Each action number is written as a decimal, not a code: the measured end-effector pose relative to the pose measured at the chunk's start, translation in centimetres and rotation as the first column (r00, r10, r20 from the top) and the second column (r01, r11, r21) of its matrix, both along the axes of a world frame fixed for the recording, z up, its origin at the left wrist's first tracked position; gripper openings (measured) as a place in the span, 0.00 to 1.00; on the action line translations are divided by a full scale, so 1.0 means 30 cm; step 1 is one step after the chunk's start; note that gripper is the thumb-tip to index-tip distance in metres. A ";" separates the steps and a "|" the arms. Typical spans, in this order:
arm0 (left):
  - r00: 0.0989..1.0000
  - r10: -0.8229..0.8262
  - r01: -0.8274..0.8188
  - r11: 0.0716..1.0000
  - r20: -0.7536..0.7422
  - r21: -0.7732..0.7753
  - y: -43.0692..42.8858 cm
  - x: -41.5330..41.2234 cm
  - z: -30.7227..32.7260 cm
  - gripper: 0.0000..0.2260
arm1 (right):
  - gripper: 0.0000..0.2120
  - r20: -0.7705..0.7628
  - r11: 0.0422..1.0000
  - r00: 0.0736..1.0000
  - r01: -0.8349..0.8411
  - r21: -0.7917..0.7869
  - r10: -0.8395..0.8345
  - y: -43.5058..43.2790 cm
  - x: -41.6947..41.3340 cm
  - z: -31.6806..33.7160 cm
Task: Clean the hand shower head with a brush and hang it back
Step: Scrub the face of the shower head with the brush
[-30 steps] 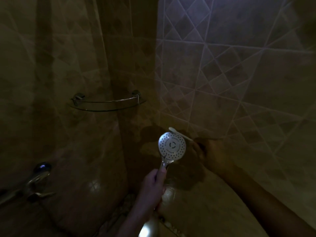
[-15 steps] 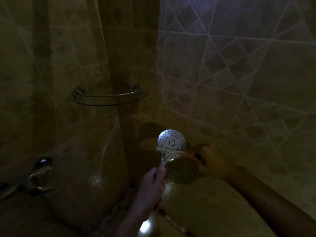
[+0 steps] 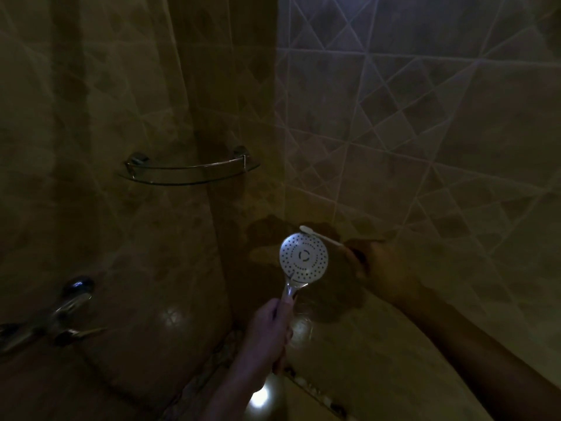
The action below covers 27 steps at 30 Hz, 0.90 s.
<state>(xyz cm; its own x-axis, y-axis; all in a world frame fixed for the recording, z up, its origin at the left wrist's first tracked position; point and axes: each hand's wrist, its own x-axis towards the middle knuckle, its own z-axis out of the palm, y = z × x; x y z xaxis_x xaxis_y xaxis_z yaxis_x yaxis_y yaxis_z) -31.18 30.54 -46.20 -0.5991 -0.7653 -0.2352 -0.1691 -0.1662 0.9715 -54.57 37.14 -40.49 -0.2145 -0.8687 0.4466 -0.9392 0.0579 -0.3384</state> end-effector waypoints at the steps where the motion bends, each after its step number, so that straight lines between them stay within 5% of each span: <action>1: 1.000 -0.003 0.003 1.000 -0.002 0.007 0.005 0.001 0.002 0.15 | 0.20 0.019 0.999 0.999 -0.041 0.016 0.041 0.010 0.011 0.002; 5: 1.000 0.001 -0.001 1.000 -0.010 0.007 0.017 0.002 0.011 0.17 | 0.27 -0.042 0.959 0.985 -0.152 0.239 0.167 0.028 0.025 -0.039; 10: 1.000 -0.008 0.009 1.000 -0.011 0.020 0.017 -0.001 0.008 0.17 | 0.13 0.009 0.999 1.000 0.025 -0.039 -0.025 0.027 0.012 0.003; 13: 1.000 -0.019 0.020 0.999 -0.023 0.037 0.024 0.007 0.006 0.16 | 0.12 0.062 0.970 0.985 -0.168 0.174 0.160 0.055 0.040 0.020; 15: 1.000 -0.014 0.014 1.000 -0.011 0.025 0.022 0.007 0.003 0.16 | 0.15 -0.010 0.953 0.987 -0.152 0.263 0.160 0.063 0.039 -0.008; 19: 1.000 -0.008 0.008 1.000 -0.009 0.028 0.025 0.006 -0.005 0.16 | 0.22 0.071 0.999 0.996 0.047 -0.006 -0.047 0.043 -0.016 -0.009; 24: 1.000 -0.017 0.017 0.999 -0.004 0.034 0.029 0.011 -0.002 0.17 | 0.27 0.017 0.949 0.986 -0.166 0.267 0.168 0.078 0.027 -0.044; 27: 1.000 -0.016 0.016 0.999 0.008 0.031 0.031 0.009 0.000 0.17 | 0.20 0.016 0.998 1.000 0.006 0.056 -0.007 0.059 -0.014 -0.038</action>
<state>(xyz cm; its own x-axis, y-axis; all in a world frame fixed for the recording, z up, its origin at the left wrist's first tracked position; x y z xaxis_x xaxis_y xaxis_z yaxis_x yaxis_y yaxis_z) -30.92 31.46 -46.18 -0.6091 -0.7480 -0.2637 -0.1799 -0.1935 0.9645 -55.00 38.90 -41.63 -0.2272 -0.8908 0.3936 -0.9331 0.0834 -0.3499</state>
